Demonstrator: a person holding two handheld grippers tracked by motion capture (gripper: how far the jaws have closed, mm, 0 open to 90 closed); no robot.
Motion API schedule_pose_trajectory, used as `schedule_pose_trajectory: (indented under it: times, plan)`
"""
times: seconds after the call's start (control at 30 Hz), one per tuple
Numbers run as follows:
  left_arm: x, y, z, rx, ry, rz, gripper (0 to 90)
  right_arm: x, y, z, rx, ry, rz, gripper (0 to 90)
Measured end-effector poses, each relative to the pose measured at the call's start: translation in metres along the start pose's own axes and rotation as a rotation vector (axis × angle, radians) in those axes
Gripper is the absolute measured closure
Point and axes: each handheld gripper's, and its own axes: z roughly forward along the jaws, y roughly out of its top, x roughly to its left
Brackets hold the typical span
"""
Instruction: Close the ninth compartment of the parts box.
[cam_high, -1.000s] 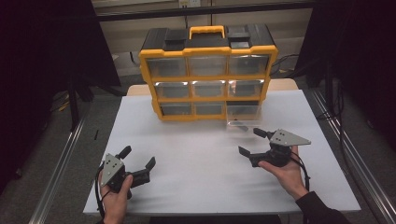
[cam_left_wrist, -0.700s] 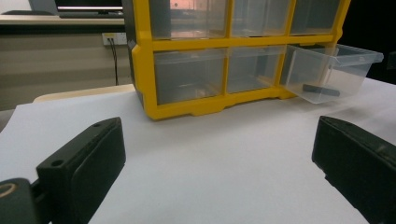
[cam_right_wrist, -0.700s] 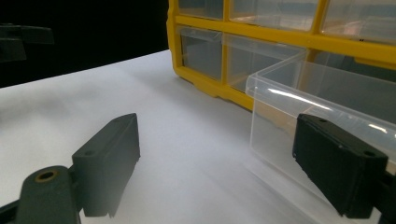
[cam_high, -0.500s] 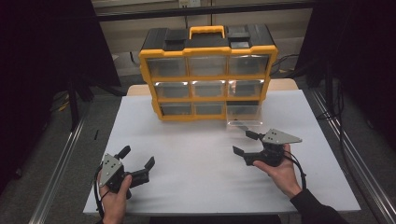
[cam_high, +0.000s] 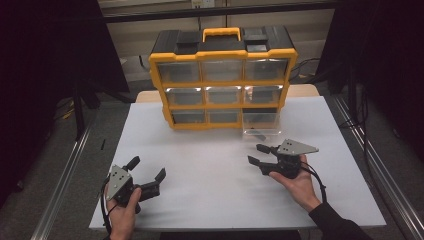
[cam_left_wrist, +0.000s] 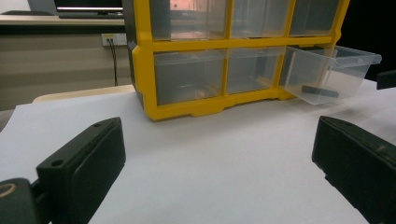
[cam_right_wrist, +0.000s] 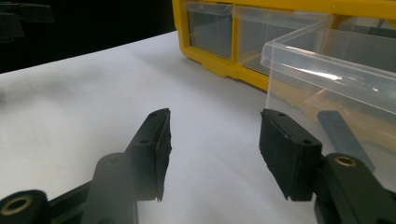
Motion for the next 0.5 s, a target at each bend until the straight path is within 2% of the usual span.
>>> schedule_pose_trajectory:
  times: [0.3, 0.5]
  plan:
    - [-0.001, -0.0005, 0.0007, 0.01, -0.005, 0.008, 2.8, -0.0044, 0.0005, 0.002, 0.005, 0.008, -0.021, 65.3]
    - [-0.0009, -0.0007, 0.0009, 0.009, -0.003, 0.005, 2.8, -0.009, 0.0044, 0.0018, -0.004, -0.001, -0.022, 72.1]
